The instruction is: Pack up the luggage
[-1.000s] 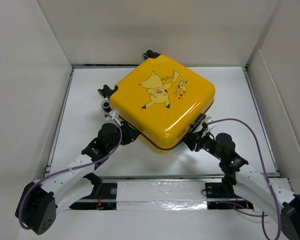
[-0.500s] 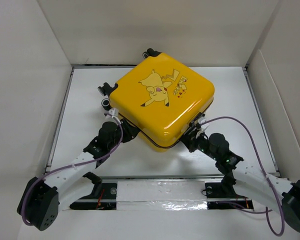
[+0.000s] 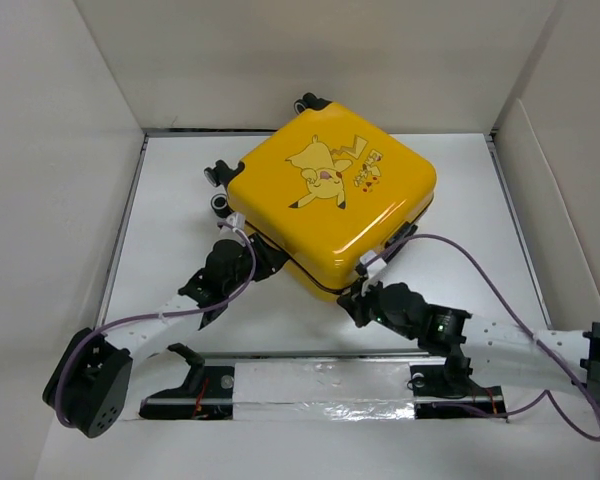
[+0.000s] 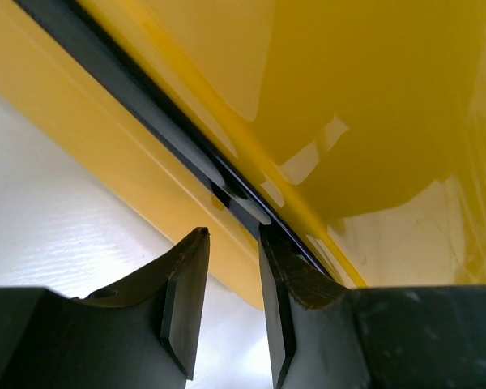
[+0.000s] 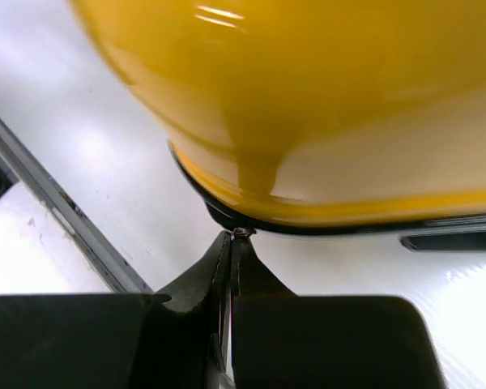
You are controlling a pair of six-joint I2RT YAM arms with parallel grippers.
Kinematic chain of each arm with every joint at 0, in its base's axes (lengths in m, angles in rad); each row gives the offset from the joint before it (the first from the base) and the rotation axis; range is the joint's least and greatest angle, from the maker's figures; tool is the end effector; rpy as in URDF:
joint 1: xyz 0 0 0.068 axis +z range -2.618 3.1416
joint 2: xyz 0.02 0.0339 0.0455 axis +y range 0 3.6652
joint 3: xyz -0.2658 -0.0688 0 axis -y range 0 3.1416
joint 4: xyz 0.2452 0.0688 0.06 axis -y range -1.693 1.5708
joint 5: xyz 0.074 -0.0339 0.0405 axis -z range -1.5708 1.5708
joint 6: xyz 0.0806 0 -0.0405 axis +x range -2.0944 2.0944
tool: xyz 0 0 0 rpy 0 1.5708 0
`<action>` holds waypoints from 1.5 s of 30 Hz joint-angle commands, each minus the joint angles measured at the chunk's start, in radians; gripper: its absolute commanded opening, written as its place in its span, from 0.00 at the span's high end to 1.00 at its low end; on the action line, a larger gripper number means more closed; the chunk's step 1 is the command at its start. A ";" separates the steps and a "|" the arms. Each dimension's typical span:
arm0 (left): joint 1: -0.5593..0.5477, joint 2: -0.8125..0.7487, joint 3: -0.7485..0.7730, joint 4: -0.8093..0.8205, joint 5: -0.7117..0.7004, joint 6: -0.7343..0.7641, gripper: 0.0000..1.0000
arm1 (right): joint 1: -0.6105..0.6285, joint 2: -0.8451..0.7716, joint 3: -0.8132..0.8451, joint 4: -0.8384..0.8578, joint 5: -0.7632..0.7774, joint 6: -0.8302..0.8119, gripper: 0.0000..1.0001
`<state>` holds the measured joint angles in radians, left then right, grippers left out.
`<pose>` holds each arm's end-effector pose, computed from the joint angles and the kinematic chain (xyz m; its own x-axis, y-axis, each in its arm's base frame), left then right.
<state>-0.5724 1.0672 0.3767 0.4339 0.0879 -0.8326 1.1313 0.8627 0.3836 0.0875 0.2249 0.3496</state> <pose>0.2216 -0.1512 0.1972 -0.5955 -0.4928 -0.6344 0.2533 0.6342 -0.7305 0.1156 0.2036 0.1974 -0.4247 -0.1185 -0.8975 -0.6908 0.6832 0.2366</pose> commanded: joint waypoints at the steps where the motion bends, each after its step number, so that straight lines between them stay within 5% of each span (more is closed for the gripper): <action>1: -0.035 0.030 0.093 0.278 0.033 -0.043 0.71 | 0.154 0.093 0.092 0.122 -0.092 0.081 1.00; 8: -0.035 0.059 0.100 0.276 0.108 -0.031 0.71 | 0.277 0.412 0.270 0.397 0.270 0.086 1.00; 11: -0.044 0.089 0.149 0.200 0.107 0.041 0.68 | 0.277 0.542 0.313 0.625 0.275 -0.012 1.00; 14: -0.044 0.117 0.212 0.076 0.101 0.134 0.63 | 0.277 0.593 0.411 0.568 0.269 -0.037 1.00; 16: -0.044 0.103 0.225 0.008 0.069 0.148 0.58 | 0.277 0.552 0.374 0.593 0.255 -0.011 1.00; 20: 0.035 0.010 0.160 0.016 0.050 0.110 0.27 | 0.277 0.346 0.142 0.607 0.246 0.090 1.00; 26: 0.167 -0.188 0.168 -0.027 -0.051 0.043 0.12 | 0.268 -0.063 -0.068 0.313 0.234 0.180 1.00; 30: 0.245 -0.153 0.277 -0.083 -0.135 -0.020 0.06 | 0.268 -0.270 -0.066 0.147 0.228 0.172 1.00; 35: 0.419 0.086 0.462 -0.086 0.035 -0.056 0.05 | 0.268 -0.232 -0.048 0.167 0.188 0.146 1.00; 45: 0.459 0.463 0.689 -0.142 0.150 -0.057 0.06 | 0.268 -0.110 -0.034 0.250 0.152 0.150 1.00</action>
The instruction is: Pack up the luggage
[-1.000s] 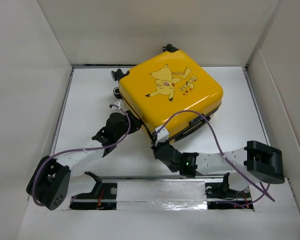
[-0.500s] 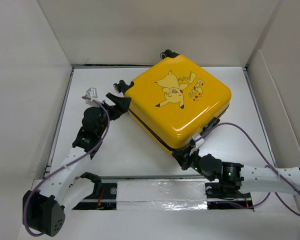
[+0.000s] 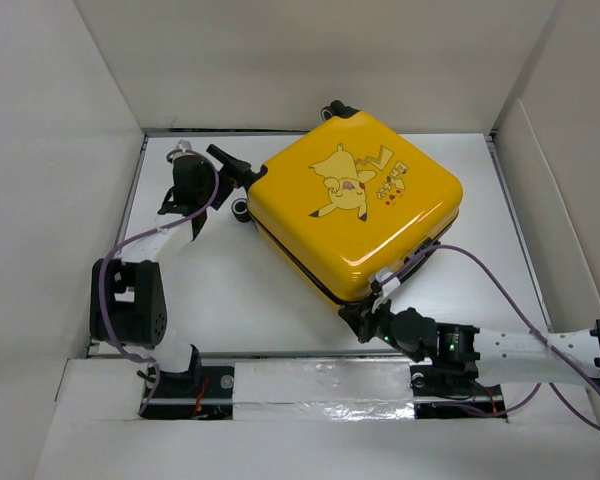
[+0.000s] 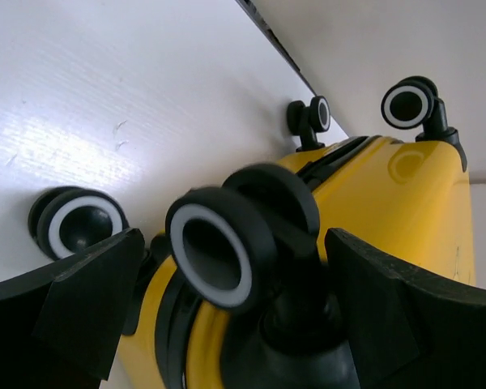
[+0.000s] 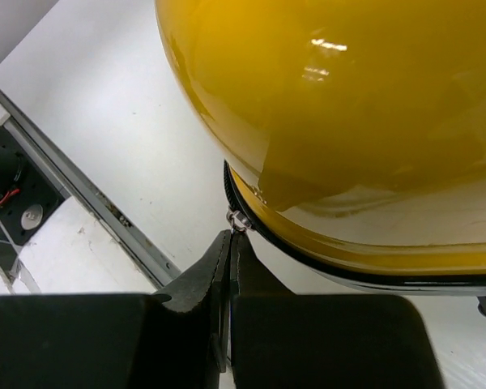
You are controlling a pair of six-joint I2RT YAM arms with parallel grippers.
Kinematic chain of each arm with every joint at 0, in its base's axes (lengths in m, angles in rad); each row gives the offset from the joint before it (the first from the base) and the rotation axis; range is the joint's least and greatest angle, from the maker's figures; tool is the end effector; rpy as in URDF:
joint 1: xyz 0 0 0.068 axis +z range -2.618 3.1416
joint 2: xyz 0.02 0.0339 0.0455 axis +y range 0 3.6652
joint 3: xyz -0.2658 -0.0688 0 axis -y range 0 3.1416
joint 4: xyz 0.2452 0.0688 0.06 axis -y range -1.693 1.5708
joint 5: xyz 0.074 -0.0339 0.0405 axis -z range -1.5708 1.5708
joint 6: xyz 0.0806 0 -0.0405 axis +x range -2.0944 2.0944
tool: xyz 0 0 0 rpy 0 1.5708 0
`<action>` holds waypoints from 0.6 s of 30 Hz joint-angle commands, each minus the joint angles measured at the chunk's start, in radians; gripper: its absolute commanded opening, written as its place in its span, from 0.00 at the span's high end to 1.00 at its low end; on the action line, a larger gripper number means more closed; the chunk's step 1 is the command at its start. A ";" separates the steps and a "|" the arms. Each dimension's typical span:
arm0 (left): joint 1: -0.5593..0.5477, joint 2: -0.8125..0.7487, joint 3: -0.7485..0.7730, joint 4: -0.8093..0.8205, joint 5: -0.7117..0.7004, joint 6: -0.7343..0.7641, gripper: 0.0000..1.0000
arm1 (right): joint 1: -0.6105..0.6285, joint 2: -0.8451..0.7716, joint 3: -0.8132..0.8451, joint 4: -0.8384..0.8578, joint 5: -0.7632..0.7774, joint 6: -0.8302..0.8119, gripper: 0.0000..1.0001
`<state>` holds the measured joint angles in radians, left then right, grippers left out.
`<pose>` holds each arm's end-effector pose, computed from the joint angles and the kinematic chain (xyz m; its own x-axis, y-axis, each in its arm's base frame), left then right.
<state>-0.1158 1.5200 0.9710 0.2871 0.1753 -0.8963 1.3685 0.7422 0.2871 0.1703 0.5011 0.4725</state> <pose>0.3908 -0.0596 0.2625 -0.3802 -0.7300 -0.5679 -0.0253 0.6220 -0.7826 0.0800 0.1975 0.1986 -0.3991 0.0407 -0.9160 -0.6569 0.6843 0.3166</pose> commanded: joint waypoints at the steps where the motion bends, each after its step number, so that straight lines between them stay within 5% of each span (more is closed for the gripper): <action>1: 0.002 0.022 0.110 0.017 0.073 0.005 0.06 | 0.030 0.016 0.063 0.169 -0.124 0.029 1.00; 13: -0.007 0.161 0.132 0.214 0.204 -0.164 0.14 | 0.030 0.079 0.060 0.216 -0.148 0.038 1.00; 18: -0.007 0.203 0.127 0.326 0.225 -0.262 0.33 | 0.030 0.083 0.060 0.213 -0.154 0.040 1.00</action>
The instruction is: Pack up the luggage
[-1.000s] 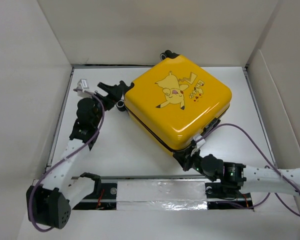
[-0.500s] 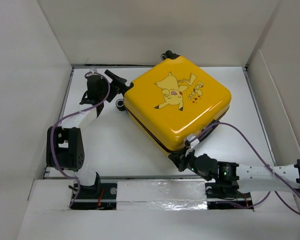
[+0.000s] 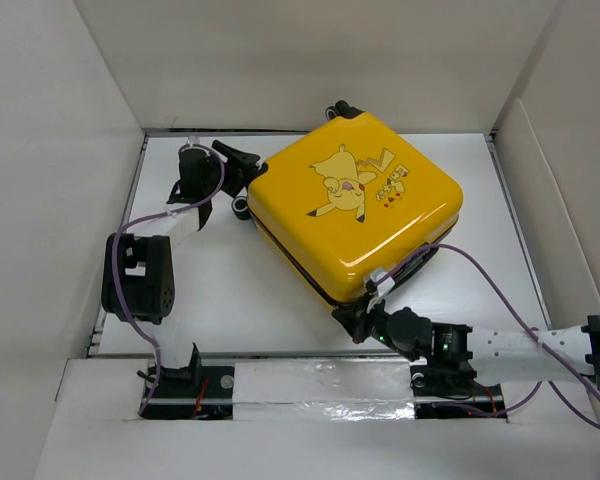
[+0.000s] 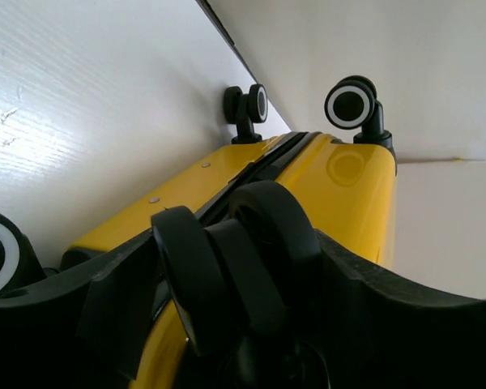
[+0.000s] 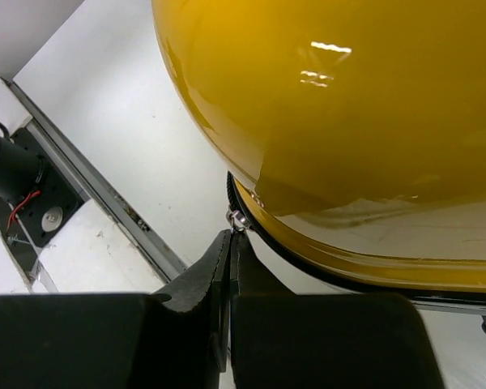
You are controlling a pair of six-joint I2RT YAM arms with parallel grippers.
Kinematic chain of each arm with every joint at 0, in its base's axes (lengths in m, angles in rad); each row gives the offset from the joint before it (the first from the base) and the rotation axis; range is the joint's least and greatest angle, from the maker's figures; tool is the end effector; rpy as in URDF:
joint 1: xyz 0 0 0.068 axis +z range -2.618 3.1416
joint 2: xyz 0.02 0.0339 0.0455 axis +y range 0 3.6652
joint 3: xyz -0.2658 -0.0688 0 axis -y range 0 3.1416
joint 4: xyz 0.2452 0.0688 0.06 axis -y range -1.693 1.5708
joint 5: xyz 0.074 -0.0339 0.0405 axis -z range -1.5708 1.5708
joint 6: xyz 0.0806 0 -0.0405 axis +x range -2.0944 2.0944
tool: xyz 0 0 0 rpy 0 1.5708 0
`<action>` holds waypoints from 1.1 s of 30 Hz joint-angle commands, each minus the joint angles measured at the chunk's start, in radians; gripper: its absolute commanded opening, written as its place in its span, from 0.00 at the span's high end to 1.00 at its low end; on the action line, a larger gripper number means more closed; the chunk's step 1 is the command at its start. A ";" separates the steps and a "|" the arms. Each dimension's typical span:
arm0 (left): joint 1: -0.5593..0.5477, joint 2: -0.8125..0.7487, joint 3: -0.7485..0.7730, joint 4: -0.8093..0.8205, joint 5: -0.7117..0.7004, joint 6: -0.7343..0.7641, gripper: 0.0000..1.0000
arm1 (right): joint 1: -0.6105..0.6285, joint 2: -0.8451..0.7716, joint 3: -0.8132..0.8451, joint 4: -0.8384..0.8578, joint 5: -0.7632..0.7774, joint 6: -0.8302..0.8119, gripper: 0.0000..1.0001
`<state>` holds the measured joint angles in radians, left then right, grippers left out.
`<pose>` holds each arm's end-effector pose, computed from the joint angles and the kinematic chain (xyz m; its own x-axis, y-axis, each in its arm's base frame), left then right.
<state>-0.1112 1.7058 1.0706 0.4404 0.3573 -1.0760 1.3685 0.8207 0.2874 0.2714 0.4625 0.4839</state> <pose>0.4296 -0.0763 0.2508 -0.4830 -0.7757 -0.4063 0.0420 0.4429 -0.8956 0.0798 0.2099 0.1971 -0.4136 0.0556 -0.9087 -0.6752 0.6509 0.3471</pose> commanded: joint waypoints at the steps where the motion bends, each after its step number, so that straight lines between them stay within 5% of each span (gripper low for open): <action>1: -0.012 0.026 0.031 0.185 0.049 -0.096 0.37 | 0.030 0.008 0.059 0.112 -0.114 0.030 1.00; 2: -0.012 0.037 0.046 0.192 0.058 -0.105 0.50 | 0.030 0.008 0.059 0.111 -0.113 0.030 1.00; 7: -0.012 0.098 0.095 0.190 0.083 -0.136 0.80 | 0.030 -0.006 0.055 0.097 -0.114 0.033 1.00; 9: -0.012 0.118 0.109 0.189 0.089 -0.139 1.00 | 0.030 -0.011 0.050 0.095 -0.108 0.035 1.00; 14: -0.012 0.078 0.008 0.268 0.060 -0.115 1.00 | 0.030 -0.028 0.044 0.094 -0.079 0.030 1.00; 25: -0.068 -0.489 -0.586 0.402 -0.217 0.099 1.00 | -0.023 -0.078 0.084 0.022 -0.048 -0.033 1.00; 33: -0.087 -0.892 -0.899 0.324 -0.097 0.107 1.00 | -0.205 -0.219 0.191 -0.184 -0.060 -0.181 1.00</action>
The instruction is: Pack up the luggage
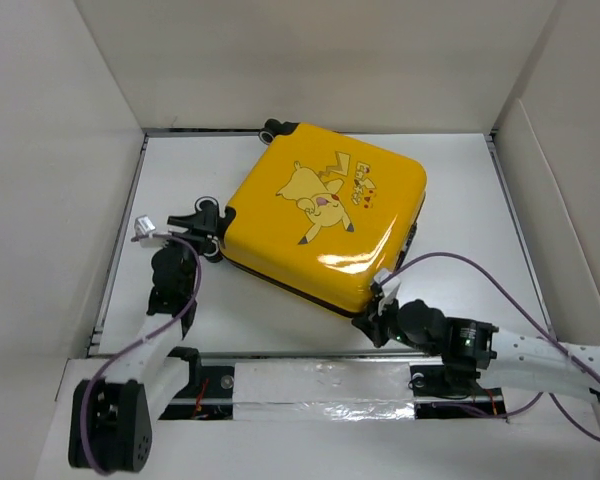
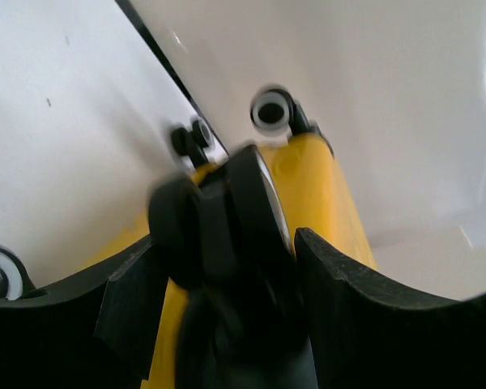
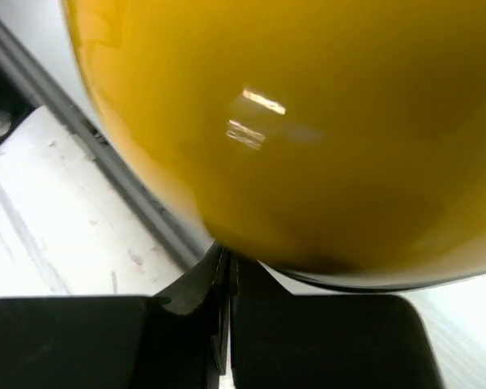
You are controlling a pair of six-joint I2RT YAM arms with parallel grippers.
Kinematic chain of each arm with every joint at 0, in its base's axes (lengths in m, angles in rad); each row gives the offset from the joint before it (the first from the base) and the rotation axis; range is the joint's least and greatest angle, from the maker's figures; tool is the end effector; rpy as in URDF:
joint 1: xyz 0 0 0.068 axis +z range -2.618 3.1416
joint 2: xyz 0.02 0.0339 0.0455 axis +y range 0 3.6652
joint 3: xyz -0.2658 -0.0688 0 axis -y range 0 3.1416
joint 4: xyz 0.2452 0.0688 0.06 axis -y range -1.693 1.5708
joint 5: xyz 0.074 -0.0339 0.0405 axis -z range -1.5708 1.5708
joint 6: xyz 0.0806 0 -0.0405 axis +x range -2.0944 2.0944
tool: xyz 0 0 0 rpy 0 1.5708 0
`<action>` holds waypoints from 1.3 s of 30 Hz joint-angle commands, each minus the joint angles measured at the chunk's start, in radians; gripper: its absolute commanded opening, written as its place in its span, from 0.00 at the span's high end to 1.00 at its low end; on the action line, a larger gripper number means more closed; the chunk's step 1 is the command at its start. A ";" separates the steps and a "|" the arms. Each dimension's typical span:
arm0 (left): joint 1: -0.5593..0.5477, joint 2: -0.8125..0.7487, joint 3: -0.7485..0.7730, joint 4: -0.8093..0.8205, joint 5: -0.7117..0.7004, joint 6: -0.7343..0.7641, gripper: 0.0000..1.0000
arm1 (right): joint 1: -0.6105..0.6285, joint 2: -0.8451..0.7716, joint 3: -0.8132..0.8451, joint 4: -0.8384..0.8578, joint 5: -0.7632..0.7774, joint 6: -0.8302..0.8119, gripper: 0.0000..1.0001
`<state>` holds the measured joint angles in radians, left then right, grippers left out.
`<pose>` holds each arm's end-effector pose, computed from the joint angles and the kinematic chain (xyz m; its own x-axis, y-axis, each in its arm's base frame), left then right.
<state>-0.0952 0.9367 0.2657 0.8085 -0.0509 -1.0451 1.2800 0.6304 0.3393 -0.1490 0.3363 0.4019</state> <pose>0.2442 -0.0192 0.2433 0.0297 -0.8706 -0.4910 0.1405 0.4900 -0.8603 0.0809 0.1774 0.1933 -0.4327 -0.1579 -0.8876 -0.7057 0.6720 0.2245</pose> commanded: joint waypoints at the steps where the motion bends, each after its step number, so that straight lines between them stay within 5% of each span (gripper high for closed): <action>1: -0.103 -0.156 -0.114 -0.061 0.331 0.073 1.00 | -0.154 -0.032 0.148 0.233 0.047 -0.115 1.00; 5: -0.103 -0.254 -0.161 -0.140 0.411 0.089 1.00 | -0.406 0.017 0.207 0.256 -0.110 -0.192 1.00; 12: -0.170 -0.244 -0.122 -0.137 0.410 0.126 1.00 | -0.655 0.091 0.270 0.309 -0.319 -0.242 1.00; 20: -0.586 0.045 0.030 0.001 0.139 0.139 1.00 | -0.947 -0.006 0.259 0.230 -0.566 -0.249 1.00; 22: -0.600 0.099 0.043 0.067 0.134 0.126 1.00 | -0.947 0.003 0.196 0.245 -0.655 -0.215 1.00; 26: -0.629 0.200 0.122 0.132 0.184 0.112 1.00 | -0.739 0.084 0.015 0.533 -0.593 -0.066 1.00; 27: -0.643 0.223 0.145 0.129 0.186 0.122 1.00 | -0.609 0.119 -0.002 0.584 -0.559 -0.028 1.00; 32: -0.652 0.330 0.246 0.155 0.313 0.094 1.00 | -0.262 0.389 0.165 0.605 -0.369 -0.090 1.00; 39: -0.652 0.209 0.216 0.057 0.388 0.031 1.00 | -0.242 0.673 0.231 0.951 -0.483 -0.103 1.00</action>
<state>-0.6857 1.2007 0.4572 0.8711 0.0734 -1.0550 0.9668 1.2369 0.5003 0.4717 0.1596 0.2512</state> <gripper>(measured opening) 0.509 0.011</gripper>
